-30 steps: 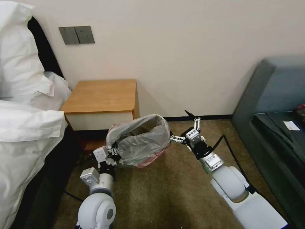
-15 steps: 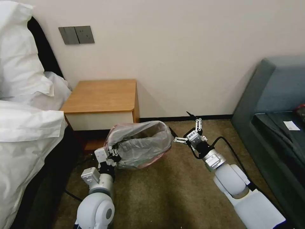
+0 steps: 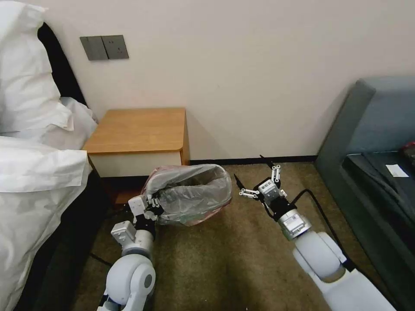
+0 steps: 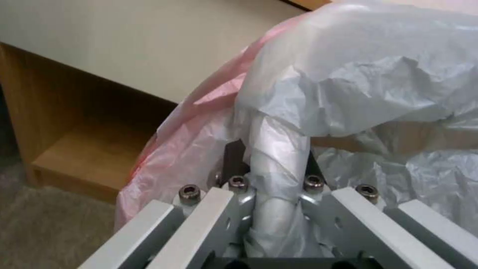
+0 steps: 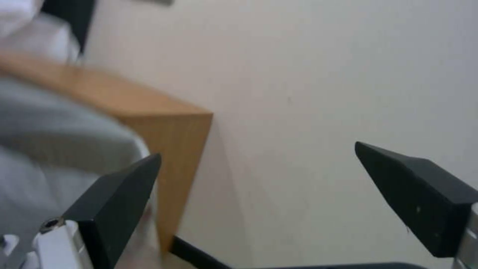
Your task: Pick up the garbage bag from the table and place it over the trash can.
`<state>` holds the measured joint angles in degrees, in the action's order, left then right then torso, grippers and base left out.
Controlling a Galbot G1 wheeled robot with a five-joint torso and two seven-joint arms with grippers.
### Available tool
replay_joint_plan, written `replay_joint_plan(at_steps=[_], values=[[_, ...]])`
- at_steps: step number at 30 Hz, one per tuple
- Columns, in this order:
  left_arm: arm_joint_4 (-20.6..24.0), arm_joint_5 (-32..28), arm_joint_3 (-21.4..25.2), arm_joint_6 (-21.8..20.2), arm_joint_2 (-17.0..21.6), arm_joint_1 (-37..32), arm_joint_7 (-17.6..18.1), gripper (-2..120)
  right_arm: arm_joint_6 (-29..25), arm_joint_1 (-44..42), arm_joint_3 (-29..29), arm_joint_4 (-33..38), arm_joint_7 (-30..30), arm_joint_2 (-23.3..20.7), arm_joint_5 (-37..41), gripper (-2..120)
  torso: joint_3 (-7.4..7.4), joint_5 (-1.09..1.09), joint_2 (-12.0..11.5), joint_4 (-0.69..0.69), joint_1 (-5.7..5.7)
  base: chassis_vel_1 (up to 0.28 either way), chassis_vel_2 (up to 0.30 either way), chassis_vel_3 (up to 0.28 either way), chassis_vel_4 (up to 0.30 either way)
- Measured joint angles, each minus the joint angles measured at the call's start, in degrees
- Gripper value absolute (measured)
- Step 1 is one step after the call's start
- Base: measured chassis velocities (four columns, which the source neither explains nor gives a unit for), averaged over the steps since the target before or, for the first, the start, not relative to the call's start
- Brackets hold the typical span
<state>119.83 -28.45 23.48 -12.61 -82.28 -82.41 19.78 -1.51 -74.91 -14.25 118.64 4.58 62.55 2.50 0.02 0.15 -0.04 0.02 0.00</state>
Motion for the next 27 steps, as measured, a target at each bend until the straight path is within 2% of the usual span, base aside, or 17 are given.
replay_joint_plan(at_steps=[5, 6, 10, 11, 14, 19, 27], values=[[-1.21, -0.56, 0.17, 0.43, -0.53, 1.0, 0.17, 4, 5.28, -2.48, 1.42, 5.38, 5.7, 2.15, 10.92, 100, 0.0, -0.01, 0.0, 0.0, 0.0, 0.0, 0.0, 0.0, 0.0], [-1.21, -0.56, 0.17, 0.43, -0.53, 1.0, 0.17, 4, 5.28, -2.48, 1.42, 5.38, 5.7, 2.15, 10.92, 100, 0.0, -0.01, 0.0, 0.0, 0.0, 0.0, 0.0, 0.0, 0.0], [-1.29, -0.65, -0.07, 0.9, -1.04, 1.22, 0.22, 4, 8.84, -5.14, 3.45, 9.22, 6.85, 3.11, 20.81, 100, 0.0, 0.0, 0.0, 0.0, 0.0, 0.0, 0.0, 0.0, 0.0], [-1.29, -0.65, -0.07, 0.9, -1.04, 1.22, 0.22, 4, 8.84, -5.14, 3.45, 9.22, 6.85, 3.11, 20.81, 100, 0.0, 0.0, 0.0, 0.0, 0.0, 0.0, 0.0, 0.0, 0.0], [-0.16, -0.58, -0.43, 0.96, -1.11, 0.9, 0.23, 4, 11.03, -6.58, 5.38, 9.88, 6.49, 2.93, 27.26, 100, 0.0, 0.01, 0.0, 0.0, 0.0, 0.0, 0.0, 0.0, 0.0], [0.78, -0.52, -0.63, 0.98, -0.45, 0.21, 0.23, 4, 12.92, -6.82, 6.63, 9.97, 7.2, 3.02, 30.54, 100, 0.0, 0.01, 0.0, -0.01, 0.0, 0.0, 0.0, 0.0, 0.0], [1.77, 0.08, -0.92, 1.01, 0.23, -1.61, 0.24, 4, 18.77, -6.08, 8.31, 12.8, 14.54, 4.7, 45.05, 100, 0.0, 0.0, 0.0, 0.0, 0.0, 0.0, 0.0, 0.0, 0.0]])
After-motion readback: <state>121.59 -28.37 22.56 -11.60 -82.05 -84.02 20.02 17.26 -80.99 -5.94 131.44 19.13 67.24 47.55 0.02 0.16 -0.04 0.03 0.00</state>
